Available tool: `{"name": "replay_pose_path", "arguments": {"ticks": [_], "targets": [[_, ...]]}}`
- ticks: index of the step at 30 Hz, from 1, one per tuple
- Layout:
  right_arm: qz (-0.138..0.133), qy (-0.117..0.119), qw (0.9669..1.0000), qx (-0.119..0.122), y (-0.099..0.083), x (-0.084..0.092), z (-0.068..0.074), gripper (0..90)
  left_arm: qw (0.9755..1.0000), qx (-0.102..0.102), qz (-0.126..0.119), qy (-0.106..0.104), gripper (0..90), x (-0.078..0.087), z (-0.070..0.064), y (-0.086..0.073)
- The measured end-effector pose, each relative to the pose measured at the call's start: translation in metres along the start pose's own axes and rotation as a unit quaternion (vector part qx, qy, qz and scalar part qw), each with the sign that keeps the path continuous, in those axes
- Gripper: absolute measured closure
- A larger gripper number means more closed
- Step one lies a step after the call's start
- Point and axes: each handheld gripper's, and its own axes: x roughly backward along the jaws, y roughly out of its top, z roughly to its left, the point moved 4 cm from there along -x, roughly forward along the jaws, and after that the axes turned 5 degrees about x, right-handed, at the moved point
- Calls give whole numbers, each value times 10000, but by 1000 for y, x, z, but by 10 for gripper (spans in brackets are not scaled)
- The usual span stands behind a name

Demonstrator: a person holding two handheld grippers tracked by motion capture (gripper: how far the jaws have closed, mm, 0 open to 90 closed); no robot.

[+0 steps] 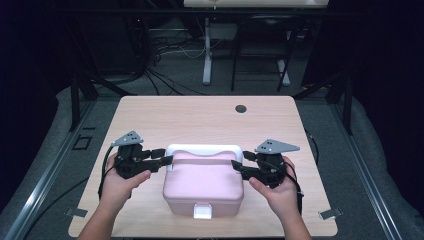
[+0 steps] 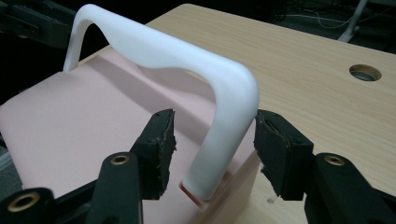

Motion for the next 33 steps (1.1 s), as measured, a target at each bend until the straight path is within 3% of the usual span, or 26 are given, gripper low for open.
{"name": "replay_pose_path", "arguments": {"ticks": [3, 15, 28, 33], "targets": [[-18, 39, 10000, -75, 0, -4, -1, 477, 9999, 95, 18, -28, 542, -4, 3, 1], [-54, 121, 9998, -133, -10, -7, -5, 579, 9998, 1, 93, -192, 587, -9, 3, -10], [-66, 301, 9994, -141, -15, -5, -4, 669, 9992, -312, 77, -229, 672, -8, -1, -19], [-87, 296, 9995, 24, -13, 2, 0, 704, 9986, -484, 32, -204, 706, -3, -6, -18]]}}
